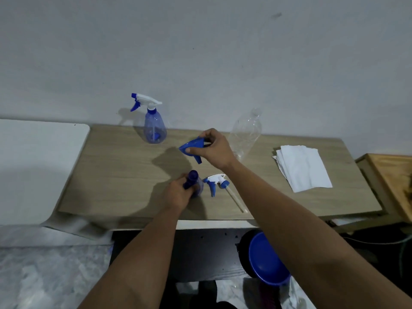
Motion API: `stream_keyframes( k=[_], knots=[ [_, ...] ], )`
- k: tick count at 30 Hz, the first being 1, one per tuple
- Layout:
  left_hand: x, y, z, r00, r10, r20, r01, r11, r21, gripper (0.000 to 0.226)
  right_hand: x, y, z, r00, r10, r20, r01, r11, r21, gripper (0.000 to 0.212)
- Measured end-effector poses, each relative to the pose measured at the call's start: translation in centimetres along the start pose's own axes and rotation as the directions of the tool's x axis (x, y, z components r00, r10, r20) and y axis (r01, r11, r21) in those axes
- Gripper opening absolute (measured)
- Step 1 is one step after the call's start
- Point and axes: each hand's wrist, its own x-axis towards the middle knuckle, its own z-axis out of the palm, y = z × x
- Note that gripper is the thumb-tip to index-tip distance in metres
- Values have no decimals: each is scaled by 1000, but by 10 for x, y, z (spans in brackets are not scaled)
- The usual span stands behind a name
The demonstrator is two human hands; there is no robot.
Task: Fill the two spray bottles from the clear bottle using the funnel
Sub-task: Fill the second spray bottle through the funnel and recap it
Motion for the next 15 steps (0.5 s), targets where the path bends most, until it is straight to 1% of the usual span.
stream_keyframes(
  k=[2,6,9,12,15],
  knots=[
    [-2,2,0,1000,-6,3,6,1000,-18,21,-13,10,-2,1000,-20,-8,20,999,42,50],
    [-6,5,0,1000,-10,10,11,999,-53,19,-30,31,-3,998,-62,-22,63,997,51,42],
    [-7,6,1,1000,-14,1,14,999,-43,15,-38,42,0,998,-64,0,64,996,61,36],
    [-8,8,1,999,-38,-9,37,999,-38,12,-45,57,3,993,-119,18,118,993,22,37],
    [-7,6,1,998,-59,-26,58,998,-9,7,-53,71,4,981,-192,40,195,978,-80,36]
  ],
)
